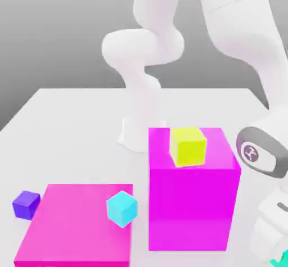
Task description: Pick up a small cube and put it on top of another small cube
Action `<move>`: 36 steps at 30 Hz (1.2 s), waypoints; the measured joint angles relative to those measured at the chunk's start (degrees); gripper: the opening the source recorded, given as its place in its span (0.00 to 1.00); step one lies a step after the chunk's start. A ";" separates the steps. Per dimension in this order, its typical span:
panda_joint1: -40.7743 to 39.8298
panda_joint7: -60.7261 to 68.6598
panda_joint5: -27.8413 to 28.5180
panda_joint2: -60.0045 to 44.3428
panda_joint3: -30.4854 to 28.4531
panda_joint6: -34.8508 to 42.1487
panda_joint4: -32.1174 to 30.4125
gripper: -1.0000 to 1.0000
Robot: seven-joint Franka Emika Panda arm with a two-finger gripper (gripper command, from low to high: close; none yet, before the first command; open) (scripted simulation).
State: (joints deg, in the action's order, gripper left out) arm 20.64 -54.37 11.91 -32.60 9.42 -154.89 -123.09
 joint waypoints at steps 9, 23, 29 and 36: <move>-6.14 7.19 -11.09 15.70 4.51 10.28 0.36 0.00; -14.10 17.93 -19.30 45.27 -0.83 32.90 -7.35 0.00; -16.77 18.57 -16.49 54.52 -2.79 40.25 -12.27 0.00; -17.42 18.09 -15.29 52.04 -2.11 32.63 -18.45 1.00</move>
State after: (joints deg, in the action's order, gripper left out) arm 3.22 -36.28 -3.38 19.44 7.31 -122.26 -141.53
